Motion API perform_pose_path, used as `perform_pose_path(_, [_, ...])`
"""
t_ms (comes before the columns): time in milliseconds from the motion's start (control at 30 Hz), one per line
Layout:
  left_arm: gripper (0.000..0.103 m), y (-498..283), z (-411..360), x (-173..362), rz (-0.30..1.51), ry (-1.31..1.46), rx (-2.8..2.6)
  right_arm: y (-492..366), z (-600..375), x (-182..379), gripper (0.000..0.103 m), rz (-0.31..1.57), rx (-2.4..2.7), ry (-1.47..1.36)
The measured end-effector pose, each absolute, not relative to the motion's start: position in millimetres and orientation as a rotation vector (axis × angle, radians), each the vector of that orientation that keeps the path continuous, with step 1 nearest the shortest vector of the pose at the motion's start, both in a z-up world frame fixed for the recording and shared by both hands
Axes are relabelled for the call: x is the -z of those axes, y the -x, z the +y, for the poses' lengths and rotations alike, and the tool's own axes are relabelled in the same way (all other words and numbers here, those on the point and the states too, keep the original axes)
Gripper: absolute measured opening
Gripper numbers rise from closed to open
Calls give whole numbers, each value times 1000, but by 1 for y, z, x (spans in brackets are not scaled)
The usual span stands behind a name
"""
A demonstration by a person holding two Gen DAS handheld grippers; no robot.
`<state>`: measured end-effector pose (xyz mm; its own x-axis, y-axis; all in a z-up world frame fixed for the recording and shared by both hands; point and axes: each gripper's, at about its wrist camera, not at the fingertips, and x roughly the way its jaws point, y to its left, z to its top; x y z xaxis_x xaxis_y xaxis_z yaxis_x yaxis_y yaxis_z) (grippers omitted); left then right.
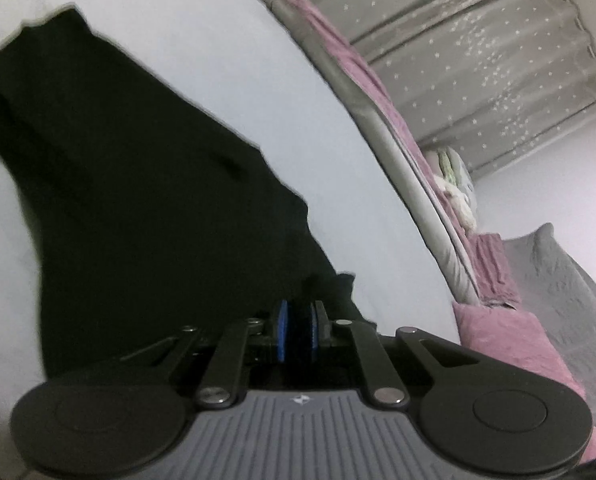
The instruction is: Fold clothes
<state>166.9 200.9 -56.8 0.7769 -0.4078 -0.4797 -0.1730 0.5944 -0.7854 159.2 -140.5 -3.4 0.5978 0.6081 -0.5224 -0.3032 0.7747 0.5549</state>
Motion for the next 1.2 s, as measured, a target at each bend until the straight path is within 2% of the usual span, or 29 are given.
perform_pose_path(133, [8,-167,191,59,710,959,157,-166,-123,-5,38,760,-556,-376])
perform_pose_path(233, [11,-168,190,59,712,948,170,-177,-112,-3,35,764,-545,-344])
perform_pose_path(667, [12,-189,178,61,727,897,253,-227,-65,8,38,780,-495,-205])
perform_pose_path(767, [12,-190,179,62,727,899,254,-224,-56,10,32,769,-490,-156])
perform_pose_path(833, [12,-190,178,63,725,893,255,-221,-51,9,19,755,-494,-125])
perform_pose_path(900, [12,-190,177,63,723,887,256,-217,-49,7,13,741,-491,-111])
perform_pose_path(1200, [17,-191,168,62,714,879,319,-212,-79,-7,9,691,-332,-40])
